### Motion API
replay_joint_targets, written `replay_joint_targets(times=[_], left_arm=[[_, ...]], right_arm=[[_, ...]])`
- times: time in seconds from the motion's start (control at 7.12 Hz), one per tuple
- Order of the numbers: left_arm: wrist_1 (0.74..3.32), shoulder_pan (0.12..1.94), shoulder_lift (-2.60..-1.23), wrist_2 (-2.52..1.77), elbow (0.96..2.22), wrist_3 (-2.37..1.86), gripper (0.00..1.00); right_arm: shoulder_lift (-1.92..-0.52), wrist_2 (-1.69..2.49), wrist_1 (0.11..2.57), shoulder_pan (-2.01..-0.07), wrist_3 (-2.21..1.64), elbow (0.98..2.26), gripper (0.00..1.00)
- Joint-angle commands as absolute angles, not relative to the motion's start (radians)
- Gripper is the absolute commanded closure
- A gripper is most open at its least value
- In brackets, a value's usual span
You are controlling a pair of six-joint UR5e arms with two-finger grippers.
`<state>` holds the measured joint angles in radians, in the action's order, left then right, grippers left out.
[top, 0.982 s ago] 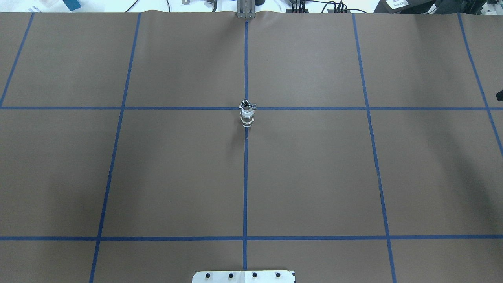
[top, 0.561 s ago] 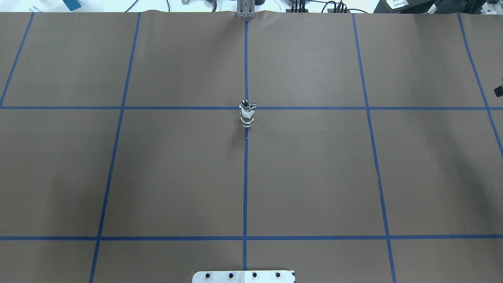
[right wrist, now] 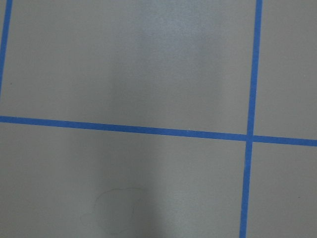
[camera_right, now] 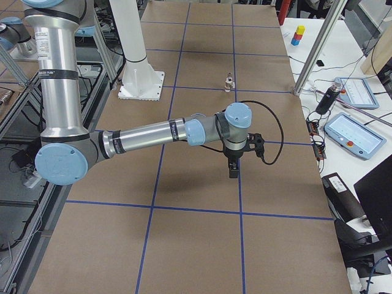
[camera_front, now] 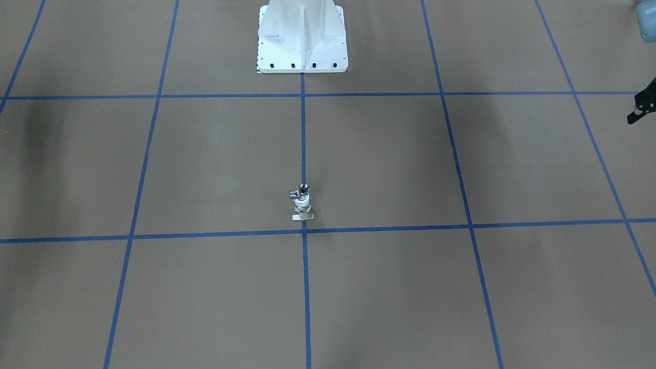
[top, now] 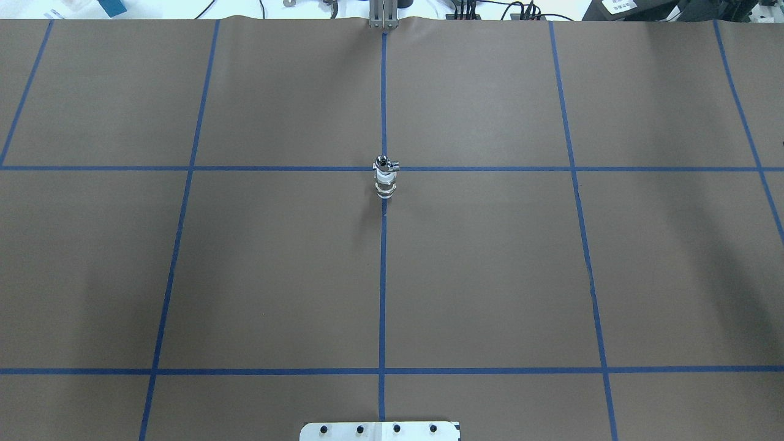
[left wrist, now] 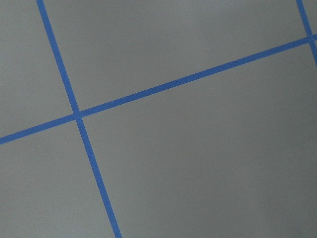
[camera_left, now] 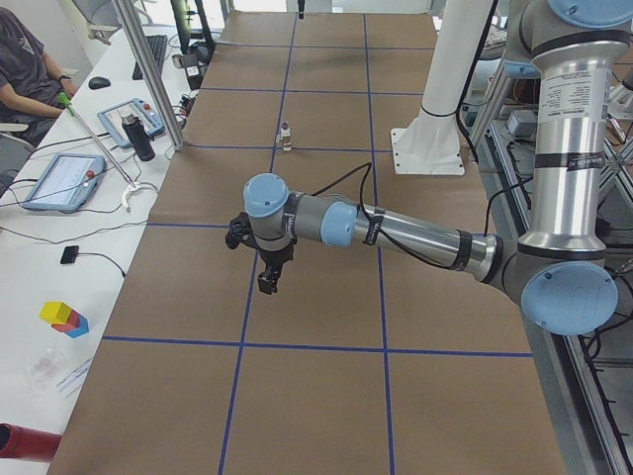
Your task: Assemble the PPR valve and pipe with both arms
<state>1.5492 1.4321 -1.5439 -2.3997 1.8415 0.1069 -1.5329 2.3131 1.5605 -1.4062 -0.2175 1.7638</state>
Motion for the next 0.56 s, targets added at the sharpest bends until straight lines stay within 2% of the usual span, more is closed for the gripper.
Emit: replay_joint_targets(times=[0.0,0.14,0.42], left_arm=[[1.58,1.442,-1.551,-2.395,1.748,0.104,0.0],[1.582,1.5,-1.56,-2.395,1.705,0.104,0.0],[1.582,1.508,-1.551,-2.404,1.712,0.104,0.0]], right_arm=[[-1.54,2.31,1.557,-1.407,-0.216,1.763,0.0],[-1.539,2.31,1.559,-1.407,-0.216,1.753,0.0],[-1.539,2.312,1.559,-1.407,-0.215,1.753,0.0]])
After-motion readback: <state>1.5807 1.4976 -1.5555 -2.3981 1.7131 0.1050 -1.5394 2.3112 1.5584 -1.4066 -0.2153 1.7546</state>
